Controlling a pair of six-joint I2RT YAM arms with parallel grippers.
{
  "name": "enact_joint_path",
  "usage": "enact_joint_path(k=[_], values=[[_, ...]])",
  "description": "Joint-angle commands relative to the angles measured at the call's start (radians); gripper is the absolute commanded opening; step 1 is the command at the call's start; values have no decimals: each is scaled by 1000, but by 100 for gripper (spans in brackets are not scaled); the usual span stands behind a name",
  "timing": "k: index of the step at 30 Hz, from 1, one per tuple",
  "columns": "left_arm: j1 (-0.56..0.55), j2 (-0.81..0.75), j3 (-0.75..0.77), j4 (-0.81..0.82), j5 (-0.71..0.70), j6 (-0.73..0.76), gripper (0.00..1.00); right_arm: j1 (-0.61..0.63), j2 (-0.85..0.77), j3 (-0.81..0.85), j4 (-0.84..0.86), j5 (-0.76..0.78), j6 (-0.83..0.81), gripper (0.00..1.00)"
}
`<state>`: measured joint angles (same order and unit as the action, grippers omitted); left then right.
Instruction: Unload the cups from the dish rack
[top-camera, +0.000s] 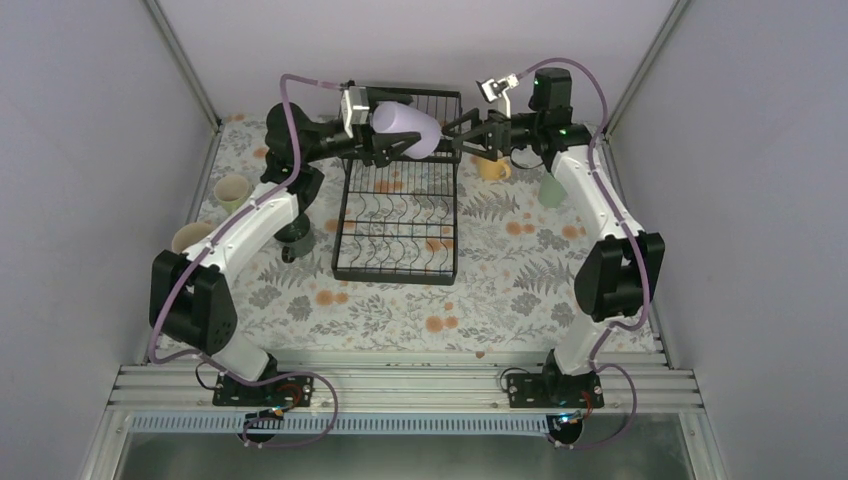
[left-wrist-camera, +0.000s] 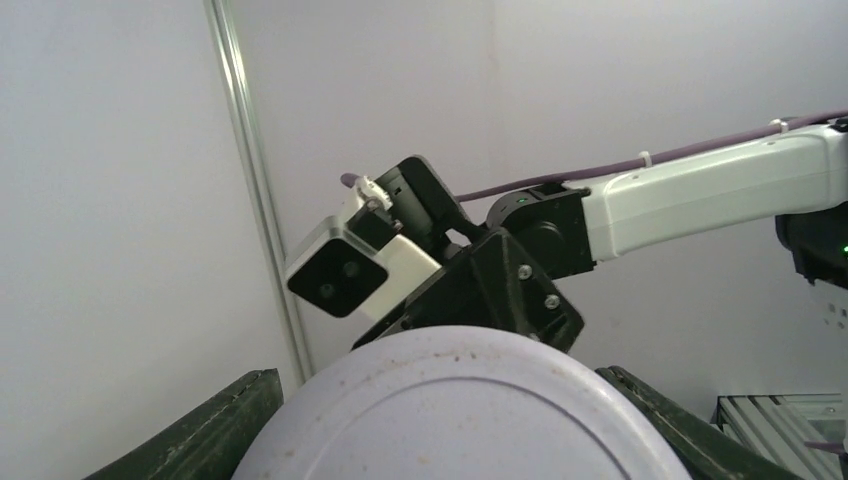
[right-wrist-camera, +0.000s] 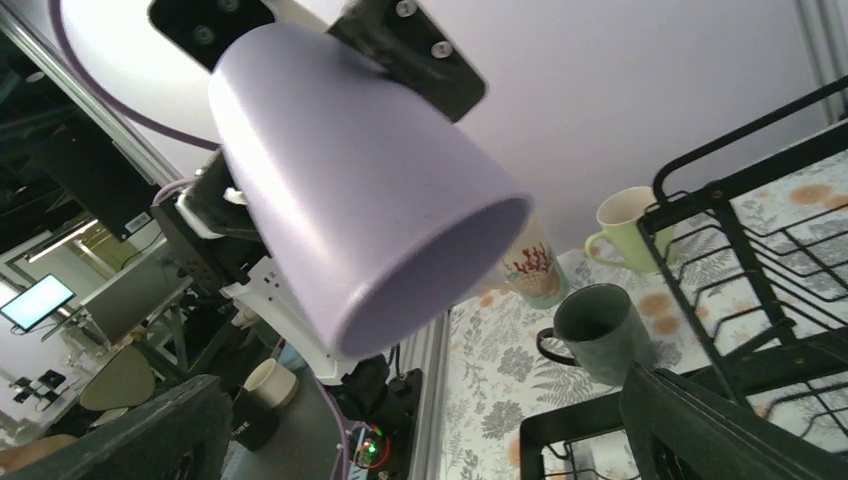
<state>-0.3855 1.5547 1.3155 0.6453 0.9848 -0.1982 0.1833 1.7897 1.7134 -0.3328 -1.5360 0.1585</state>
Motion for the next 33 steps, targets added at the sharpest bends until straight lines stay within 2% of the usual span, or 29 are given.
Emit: enact_joint_path(k=[1,7,10,11,15,17,22,25,30,33], values=[[-4,36,-15,153,19,-25,63,38,-81,-13,31,-232,15,100],[-14,88,-30,283,24,-80,64,83,-108,-20,42,-232,19,99],[-21,110,-41,361,22,-110,65,101,-107,-22,38,-233,21,96],[-22,116,-48,394,15,-119,65,106,-105,-21,38,-234,22,93],[-24,164,-60,550,22,-194,72,123,-103,-17,40,-234,30,71],[-26,178,-67,583,27,-214,73,128,-109,-3,40,-233,34,65],[-36,194,-96,579,55,-197,74,130,-119,30,42,-231,48,53],[-42,193,-117,548,54,-166,74,131,-119,31,69,-232,85,39],[-52,188,-144,499,40,-95,78,130,-119,20,78,-231,91,28],[-56,176,-160,468,52,-66,79,128,-156,16,93,-222,106,17]])
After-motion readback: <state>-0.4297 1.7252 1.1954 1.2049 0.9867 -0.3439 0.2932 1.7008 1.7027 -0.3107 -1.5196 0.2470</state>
